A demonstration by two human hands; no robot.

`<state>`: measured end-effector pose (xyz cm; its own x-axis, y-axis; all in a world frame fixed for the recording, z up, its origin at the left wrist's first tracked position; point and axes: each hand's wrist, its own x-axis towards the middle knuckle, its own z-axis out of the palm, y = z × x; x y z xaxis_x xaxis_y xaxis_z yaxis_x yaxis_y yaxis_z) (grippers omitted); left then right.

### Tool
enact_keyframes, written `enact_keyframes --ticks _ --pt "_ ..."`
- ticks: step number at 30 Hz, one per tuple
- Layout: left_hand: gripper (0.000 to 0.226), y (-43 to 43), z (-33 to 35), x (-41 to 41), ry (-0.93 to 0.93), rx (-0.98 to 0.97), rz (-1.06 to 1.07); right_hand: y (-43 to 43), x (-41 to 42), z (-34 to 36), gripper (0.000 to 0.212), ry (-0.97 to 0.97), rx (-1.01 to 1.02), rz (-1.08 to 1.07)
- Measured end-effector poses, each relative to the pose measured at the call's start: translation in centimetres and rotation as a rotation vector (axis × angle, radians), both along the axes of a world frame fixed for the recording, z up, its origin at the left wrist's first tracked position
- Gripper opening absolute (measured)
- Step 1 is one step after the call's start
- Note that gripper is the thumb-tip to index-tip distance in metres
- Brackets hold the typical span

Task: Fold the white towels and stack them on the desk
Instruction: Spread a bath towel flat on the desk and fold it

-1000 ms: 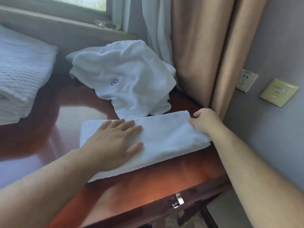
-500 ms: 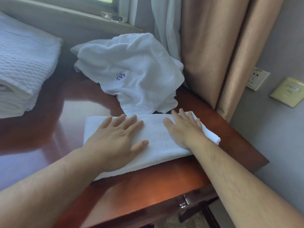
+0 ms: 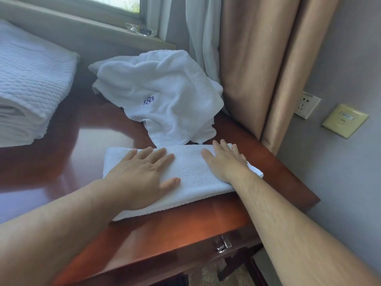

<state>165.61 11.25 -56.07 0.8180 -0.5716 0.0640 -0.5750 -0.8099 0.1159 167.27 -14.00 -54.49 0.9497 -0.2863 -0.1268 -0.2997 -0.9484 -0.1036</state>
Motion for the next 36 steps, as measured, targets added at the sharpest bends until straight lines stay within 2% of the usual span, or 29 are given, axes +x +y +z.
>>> enact_keyframes --ticks 3,5,7,9,11,13,14,18,22,24,26,28,30,34,36 --pt "0.096 2.3 0.0 -0.3 0.028 0.035 0.012 2.4 -0.6 0.6 0.077 0.07 0.01 -0.001" --pt "0.097 4.3 -0.1 -1.2 0.049 0.046 0.042 4.9 -1.5 0.7 0.074 0.027 0.01 0.025" --pt "0.092 6.4 0.0 -2.6 0.065 0.009 0.069 7.9 -2.8 1.0 0.06 -0.126 -0.121 0.12" --pt "0.071 8.7 0.5 -3.8 0.08 -0.109 0.085 11.4 -3.9 1.3 0.037 -0.325 -0.21 0.28" --pt "0.049 11.9 1.0 -4.7 0.066 -0.193 0.121 15.0 -5.0 1.7 0.034 -0.41 -0.012 0.398" --pt "0.044 15.6 1.3 -5.6 0.103 -0.158 0.187 18.6 -6.1 1.9 0.036 -0.348 0.271 0.459" --pt "0.045 17.3 1.2 -6.3 0.139 -0.141 0.212 20.3 -6.8 1.8 0.037 -0.306 0.332 0.51" --pt "0.048 21.8 0.7 -9.5 0.165 -0.148 0.265 24.8 -9.2 -0.2 0.035 -0.346 0.158 0.721" --pt "0.045 24.9 0.2 -12.9 0.125 -0.207 0.339 26.7 -11.5 -0.7 0.023 -0.528 0.231 0.975" --pt "0.043 25.9 -0.1 -14.0 0.103 -0.249 0.378 27.6 -13.4 -0.9 0.031 -0.58 0.226 1.133" --pt "0.04 26.4 -0.4 -14.8 0.068 -0.279 0.429 29.0 -15.4 -1.5 0.056 -0.543 0.13 1.221" --pt "0.038 26.7 -0.5 -15.3 0.042 -0.298 0.472 30.4 -16.7 -2.0 0.085 -0.49 -0.052 1.252" --pt "0.039 27.2 -0.6 -15.9 0.042 -0.297 0.497 31.3 -17.3 -2.4 0.093 -0.487 -0.151 1.244" --pt "0.039 28.5 -0.8 -17.8 0.067 -0.325 0.491 31.6 -17.5 -2.8 0.058 -0.685 -0.067 1.241" --pt "0.044 28.9 -0.6 -18.7 0.092 -0.396 0.465 31.6 -17.5 -2.6 0.049 -0.746 0.007 1.239"
